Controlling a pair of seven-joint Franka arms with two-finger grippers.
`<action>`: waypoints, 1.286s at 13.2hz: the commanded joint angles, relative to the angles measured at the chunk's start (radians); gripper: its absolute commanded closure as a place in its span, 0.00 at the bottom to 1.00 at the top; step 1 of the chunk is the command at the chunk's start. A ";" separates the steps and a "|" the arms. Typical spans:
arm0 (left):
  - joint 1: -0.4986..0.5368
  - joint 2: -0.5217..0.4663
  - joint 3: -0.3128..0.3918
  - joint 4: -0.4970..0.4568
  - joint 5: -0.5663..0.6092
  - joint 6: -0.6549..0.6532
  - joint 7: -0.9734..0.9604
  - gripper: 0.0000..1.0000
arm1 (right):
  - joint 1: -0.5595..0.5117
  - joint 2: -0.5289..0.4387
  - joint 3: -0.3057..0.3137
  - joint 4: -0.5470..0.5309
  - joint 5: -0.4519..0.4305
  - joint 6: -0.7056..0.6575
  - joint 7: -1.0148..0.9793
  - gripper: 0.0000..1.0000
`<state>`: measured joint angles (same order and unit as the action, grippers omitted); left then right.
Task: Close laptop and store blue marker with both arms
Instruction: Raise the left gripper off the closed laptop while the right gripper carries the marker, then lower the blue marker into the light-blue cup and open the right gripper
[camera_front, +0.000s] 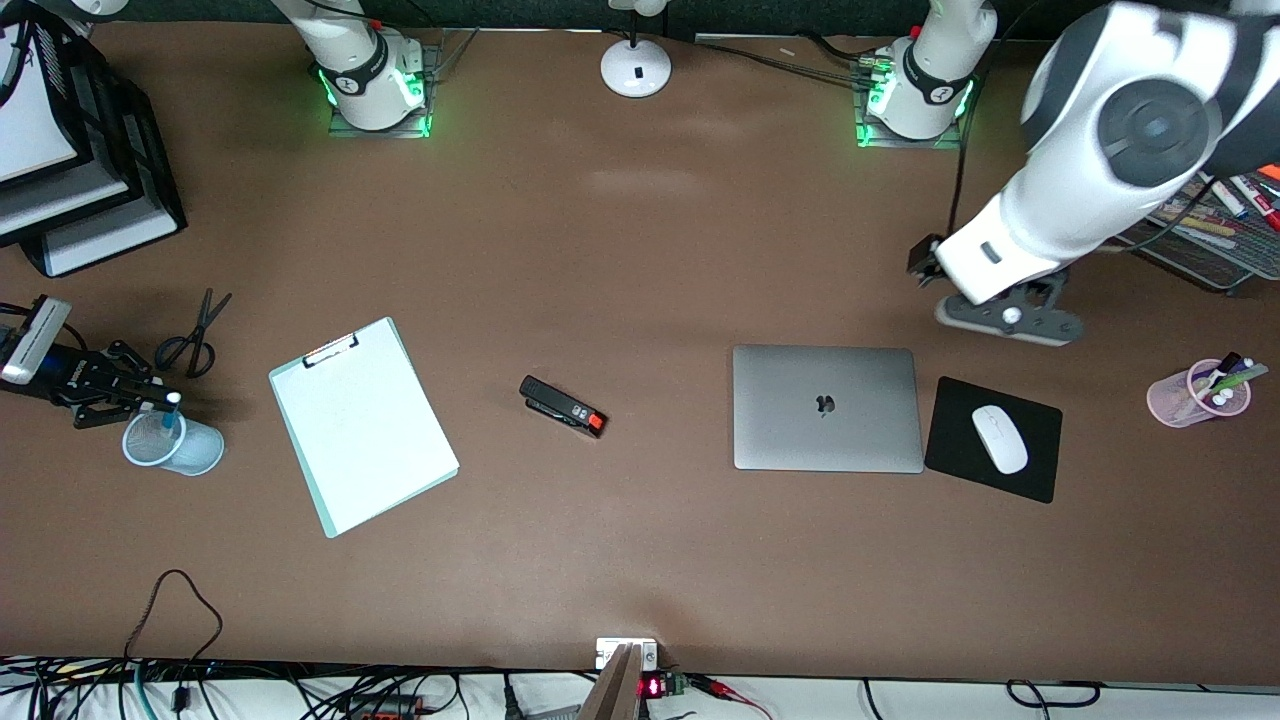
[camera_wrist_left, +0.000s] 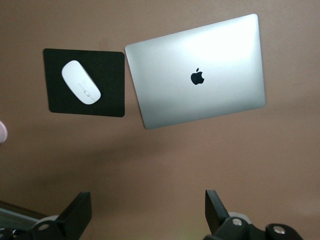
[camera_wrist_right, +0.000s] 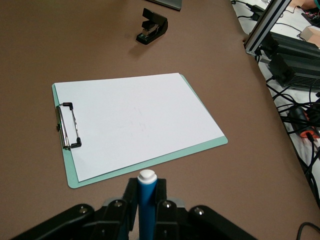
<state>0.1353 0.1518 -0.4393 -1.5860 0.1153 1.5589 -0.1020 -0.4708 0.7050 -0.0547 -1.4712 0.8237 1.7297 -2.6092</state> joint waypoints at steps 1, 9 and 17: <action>0.010 0.008 -0.003 0.090 -0.020 -0.062 0.030 0.00 | -0.020 0.014 0.016 0.023 0.015 -0.012 0.006 0.65; 0.151 0.003 0.008 0.166 -0.020 -0.151 0.269 0.00 | -0.022 -0.001 0.030 0.043 0.005 -0.042 0.309 0.00; -0.106 -0.179 0.393 -0.044 -0.095 0.047 0.255 0.00 | 0.075 -0.252 0.030 -0.033 -0.193 -0.042 0.824 0.00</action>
<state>0.0685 0.0600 -0.0860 -1.5009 0.0362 1.5082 0.1465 -0.4141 0.5451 -0.0266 -1.4299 0.6833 1.6906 -1.9392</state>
